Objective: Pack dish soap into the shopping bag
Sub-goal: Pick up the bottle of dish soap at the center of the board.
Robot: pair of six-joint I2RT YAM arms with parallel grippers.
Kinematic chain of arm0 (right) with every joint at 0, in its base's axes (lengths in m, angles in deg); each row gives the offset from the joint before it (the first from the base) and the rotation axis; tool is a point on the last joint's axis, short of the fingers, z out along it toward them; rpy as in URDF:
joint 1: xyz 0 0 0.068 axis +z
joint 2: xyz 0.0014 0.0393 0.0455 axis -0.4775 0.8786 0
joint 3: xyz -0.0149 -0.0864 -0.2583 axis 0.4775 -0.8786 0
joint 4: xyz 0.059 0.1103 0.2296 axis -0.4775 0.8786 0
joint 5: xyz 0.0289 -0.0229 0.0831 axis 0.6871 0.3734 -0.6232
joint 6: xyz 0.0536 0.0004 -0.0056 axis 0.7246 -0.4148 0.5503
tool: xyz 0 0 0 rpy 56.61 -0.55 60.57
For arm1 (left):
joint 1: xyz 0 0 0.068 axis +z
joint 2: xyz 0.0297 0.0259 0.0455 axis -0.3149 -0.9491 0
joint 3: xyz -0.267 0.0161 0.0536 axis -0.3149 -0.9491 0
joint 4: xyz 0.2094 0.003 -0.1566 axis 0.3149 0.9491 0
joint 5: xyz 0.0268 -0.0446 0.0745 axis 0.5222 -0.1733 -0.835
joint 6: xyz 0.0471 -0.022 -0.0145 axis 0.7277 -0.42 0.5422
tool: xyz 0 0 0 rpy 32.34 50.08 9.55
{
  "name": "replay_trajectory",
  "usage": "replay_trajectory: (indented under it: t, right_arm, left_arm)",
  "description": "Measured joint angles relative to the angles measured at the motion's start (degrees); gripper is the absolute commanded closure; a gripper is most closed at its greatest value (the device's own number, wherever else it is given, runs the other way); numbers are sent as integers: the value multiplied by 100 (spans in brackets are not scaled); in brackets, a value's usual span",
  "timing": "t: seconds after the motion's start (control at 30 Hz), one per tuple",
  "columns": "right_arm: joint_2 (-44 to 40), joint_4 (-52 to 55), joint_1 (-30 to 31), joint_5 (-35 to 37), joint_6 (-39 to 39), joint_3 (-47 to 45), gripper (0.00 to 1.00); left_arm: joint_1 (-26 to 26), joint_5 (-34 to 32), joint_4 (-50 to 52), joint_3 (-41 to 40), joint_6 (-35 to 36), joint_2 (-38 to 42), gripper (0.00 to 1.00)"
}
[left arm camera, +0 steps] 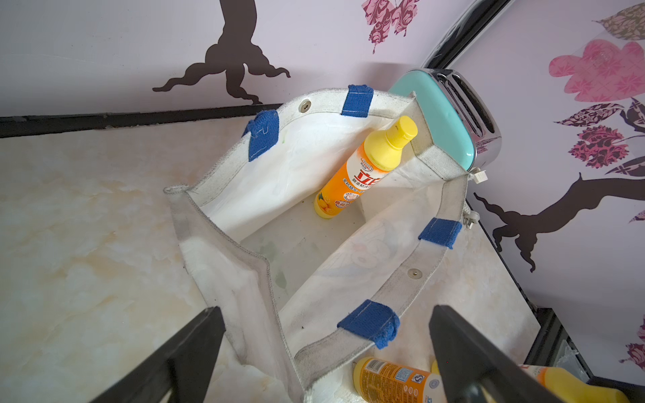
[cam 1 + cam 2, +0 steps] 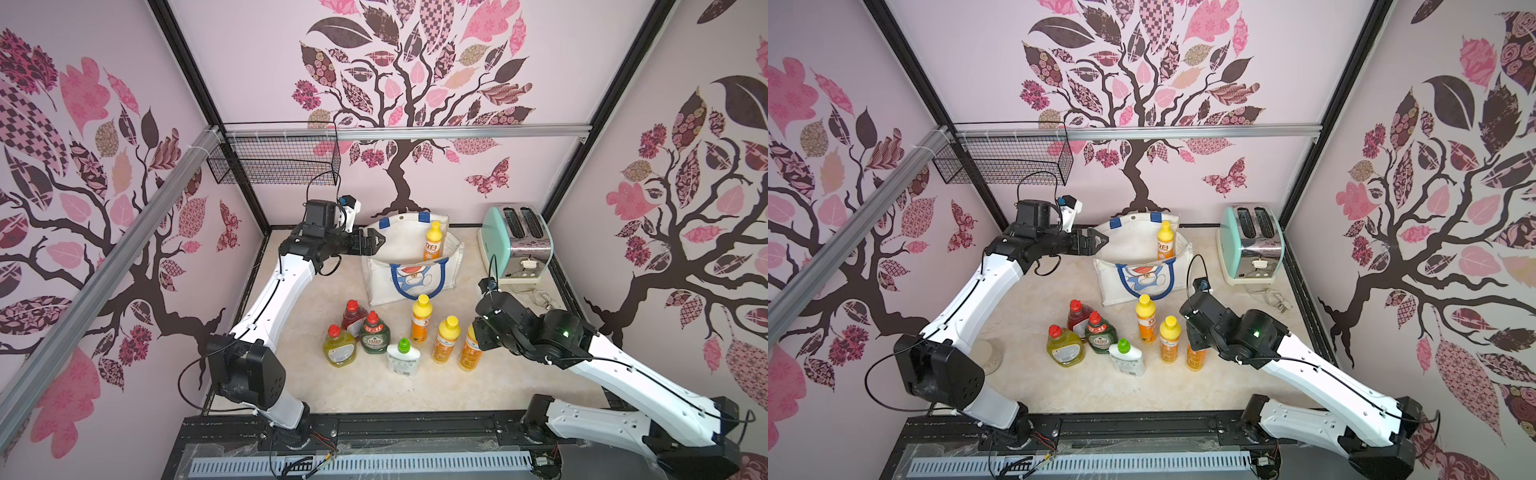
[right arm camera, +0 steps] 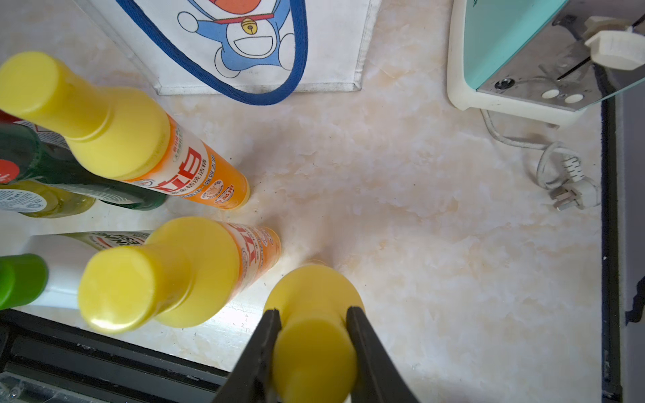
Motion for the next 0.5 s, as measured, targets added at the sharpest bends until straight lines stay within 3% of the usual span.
replay_trajectory:
  t: [0.3,0.5]
  right_arm:
    - [485,-31,-33,313,-483,675,100]
    - [706,-120,-431,323,-841,1167,100]
  left_arm:
    - [-9,-9,33,0,2,-11,2]
    - [-11,-9,39,0,2,-39,2]
